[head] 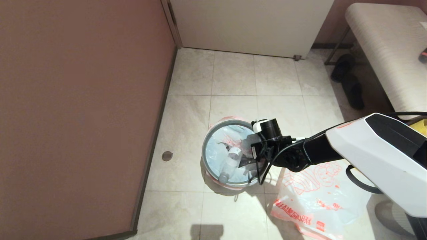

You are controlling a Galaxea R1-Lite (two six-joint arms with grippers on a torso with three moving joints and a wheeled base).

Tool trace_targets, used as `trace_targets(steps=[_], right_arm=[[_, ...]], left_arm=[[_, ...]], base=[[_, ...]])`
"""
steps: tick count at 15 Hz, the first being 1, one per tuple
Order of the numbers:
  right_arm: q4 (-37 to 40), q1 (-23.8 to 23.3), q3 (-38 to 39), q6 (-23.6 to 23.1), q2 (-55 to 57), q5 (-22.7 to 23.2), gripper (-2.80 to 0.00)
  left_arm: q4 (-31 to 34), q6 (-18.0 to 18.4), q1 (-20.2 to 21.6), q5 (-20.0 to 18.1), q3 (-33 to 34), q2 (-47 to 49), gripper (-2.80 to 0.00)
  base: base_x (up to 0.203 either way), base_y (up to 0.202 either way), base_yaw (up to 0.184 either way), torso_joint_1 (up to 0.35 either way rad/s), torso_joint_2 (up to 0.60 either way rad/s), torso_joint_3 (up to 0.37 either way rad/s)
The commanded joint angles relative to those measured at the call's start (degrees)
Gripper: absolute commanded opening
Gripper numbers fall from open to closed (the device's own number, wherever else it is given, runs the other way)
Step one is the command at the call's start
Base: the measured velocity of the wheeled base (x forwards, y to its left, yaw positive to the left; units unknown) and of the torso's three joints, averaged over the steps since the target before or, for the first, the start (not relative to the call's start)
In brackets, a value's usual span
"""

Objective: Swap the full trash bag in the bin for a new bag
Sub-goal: Place the trash can ring on the floor

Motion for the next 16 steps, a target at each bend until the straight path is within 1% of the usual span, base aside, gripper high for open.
trace_targets(steps=[1,7,13,16], right_arm=[[-0.13,-0.03,0.01,0.05,0.44,-0.15,-2.8],[0.02,-0.12,0.17,-0.12,-0.99,-0.18,-2.8],[1.57,0.34,1.89,-0.12,-6.54,-0.09,-2.8],[3.24,1.96,3.61,0.09,-9.79,-0.01,-2.8]], left_arm=[[0.0,-0.04,0.0,0.0,0.0,-0.02,-2.8],[0.0,-0.04,0.0,0.0,0.0,-0.02,-2.8],[0.0,-0.04,0.0,0.0,0.0,-0.02,-2.8],[0.0,-0.04,0.0,0.0,0.0,-0.02,-2.8]], base=[[0.0,0.0,0.0,0.0,0.0,0.0],[0.0,0.0,0.0,0.0,0.0,0.0],[0.0,0.0,0.0,0.0,0.0,0.0],[0.0,0.0,0.0,0.0,0.0,0.0]])
